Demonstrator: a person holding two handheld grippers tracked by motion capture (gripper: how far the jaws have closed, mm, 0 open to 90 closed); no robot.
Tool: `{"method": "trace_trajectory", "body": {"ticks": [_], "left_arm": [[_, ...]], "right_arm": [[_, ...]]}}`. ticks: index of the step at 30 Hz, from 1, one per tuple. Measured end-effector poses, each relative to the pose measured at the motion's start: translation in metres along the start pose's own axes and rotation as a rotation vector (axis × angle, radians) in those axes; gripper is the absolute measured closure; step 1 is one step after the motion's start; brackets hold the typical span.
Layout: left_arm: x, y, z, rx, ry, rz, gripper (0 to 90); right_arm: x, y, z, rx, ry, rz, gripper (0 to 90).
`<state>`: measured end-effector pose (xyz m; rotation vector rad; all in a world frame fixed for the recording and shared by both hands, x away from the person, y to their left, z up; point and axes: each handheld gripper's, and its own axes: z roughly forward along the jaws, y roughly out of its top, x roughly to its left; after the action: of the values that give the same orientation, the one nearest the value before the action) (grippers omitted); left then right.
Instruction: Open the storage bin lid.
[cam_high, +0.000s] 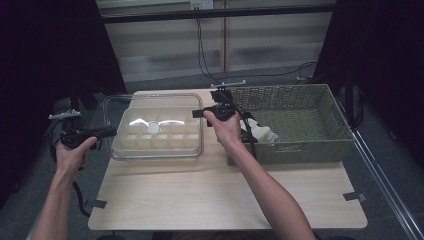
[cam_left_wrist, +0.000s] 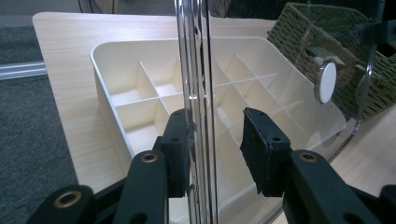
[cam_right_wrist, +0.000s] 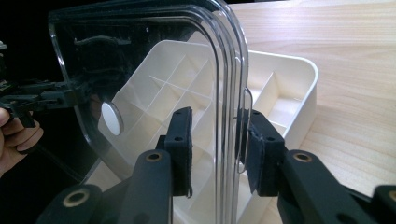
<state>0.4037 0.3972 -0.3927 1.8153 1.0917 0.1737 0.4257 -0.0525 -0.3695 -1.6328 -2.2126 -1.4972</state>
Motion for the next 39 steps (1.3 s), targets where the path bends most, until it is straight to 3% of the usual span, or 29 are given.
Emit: {"method": "trace_trajectory", "body": {"ticks": [15,39], "left_arm": [[-0.015,-0.005,-0.010,-0.009,-0.002,0.029,63.3],[-0.037,-0.037,-0.028,-0.015,-0.010,0.028,63.9]], "right_arm": [[0.004,-0.009,-0.011,-0.003,0.009,-0.001,65.4],[0.013,-0.042,-0.027,0.022,0.035,-0.010,65.8]]}}
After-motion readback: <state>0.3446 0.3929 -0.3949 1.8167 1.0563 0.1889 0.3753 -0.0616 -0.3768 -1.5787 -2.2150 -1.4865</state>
